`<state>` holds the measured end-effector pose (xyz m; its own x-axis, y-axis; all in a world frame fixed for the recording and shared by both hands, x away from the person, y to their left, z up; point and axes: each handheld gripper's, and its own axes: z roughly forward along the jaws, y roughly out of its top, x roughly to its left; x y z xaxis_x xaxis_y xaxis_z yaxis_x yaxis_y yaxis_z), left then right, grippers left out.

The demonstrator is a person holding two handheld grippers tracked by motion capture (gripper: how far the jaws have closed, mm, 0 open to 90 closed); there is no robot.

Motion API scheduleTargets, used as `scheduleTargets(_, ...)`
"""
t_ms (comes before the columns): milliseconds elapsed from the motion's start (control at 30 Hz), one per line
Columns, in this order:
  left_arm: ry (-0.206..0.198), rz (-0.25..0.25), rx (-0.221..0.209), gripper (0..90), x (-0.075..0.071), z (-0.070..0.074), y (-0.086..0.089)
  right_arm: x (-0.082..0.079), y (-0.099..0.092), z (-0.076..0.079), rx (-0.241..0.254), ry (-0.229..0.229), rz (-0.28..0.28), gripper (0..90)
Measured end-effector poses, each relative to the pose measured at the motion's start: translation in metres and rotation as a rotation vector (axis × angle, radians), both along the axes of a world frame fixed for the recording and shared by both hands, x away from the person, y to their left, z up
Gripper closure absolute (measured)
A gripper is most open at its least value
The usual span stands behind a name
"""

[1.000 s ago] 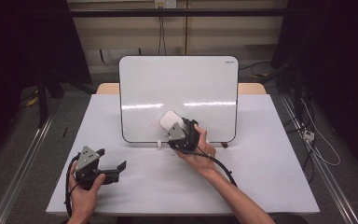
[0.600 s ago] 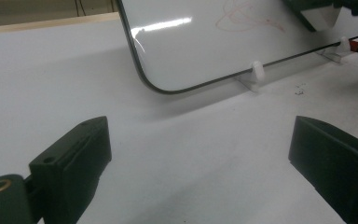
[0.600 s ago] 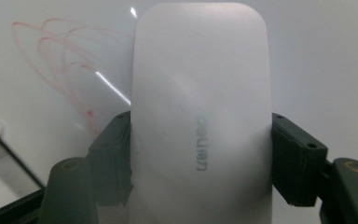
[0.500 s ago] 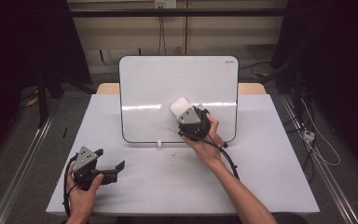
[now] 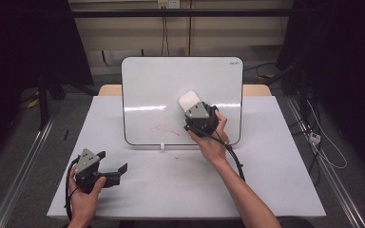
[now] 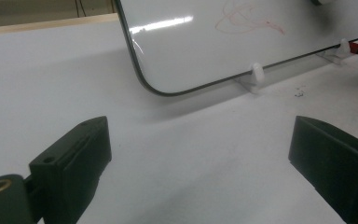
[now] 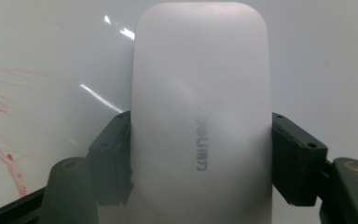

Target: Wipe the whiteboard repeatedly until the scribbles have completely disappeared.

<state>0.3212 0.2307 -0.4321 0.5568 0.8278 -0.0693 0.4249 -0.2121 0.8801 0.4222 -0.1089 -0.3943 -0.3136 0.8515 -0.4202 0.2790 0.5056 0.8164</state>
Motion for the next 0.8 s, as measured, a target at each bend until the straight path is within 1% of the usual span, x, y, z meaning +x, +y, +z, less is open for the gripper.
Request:
scheduleTargets(33, 0.000, -0.005, 0.007, 5.6, 0.000, 0.000, 0.000, -0.001, 0.002, -0.002, -0.001, -0.003, 0.004, 31.7)
scheduleTargets(133, 0.002, -0.009, 0.006, 5.7, 0.000, -0.001, -0.001, -0.004, 0.011, -0.007, -0.018, -0.007, 0.023, 31.7)
scheduleTargets(200, 0.001, -0.009, 0.005, 5.7, 0.000, -0.001, -0.001, -0.007, 0.017, -0.010, -0.034, -0.006, 0.037, 31.7)
scheduleTargets(233, 0.001, -0.007, 0.005, 5.6, 0.000, 0.000, 0.000, -0.008, 0.020, -0.012, -0.050, -0.012, 0.041, 31.7)
scheduleTargets(333, 0.003, -0.010, 0.009, 5.7, 0.000, -0.001, -0.001, -0.013, 0.031, -0.019, -0.065, -0.012, 0.063, 31.7)
scheduleTargets(400, -0.002, -0.009, 0.009, 5.8, -0.001, -0.001, 0.000, -0.016, 0.038, -0.023, -0.078, -0.010, 0.080, 31.7)
scheduleTargets(533, 0.004, -0.008, 0.006, 5.8, 0.000, -0.001, 0.000, -0.022, 0.049, -0.030, -0.101, -0.004, 0.106, 31.7)
scheduleTargets(700, 0.002, -0.010, 0.009, 5.8, -0.001, -0.001, -0.001, -0.028, 0.060, -0.037, -0.143, 0.005, 0.142, 31.7)
scheduleTargets(800, 0.004, -0.011, 0.010, 5.7, 0.000, -0.001, -0.001, -0.030, 0.061, -0.039, -0.151, 0.013, 0.158, 31.7)
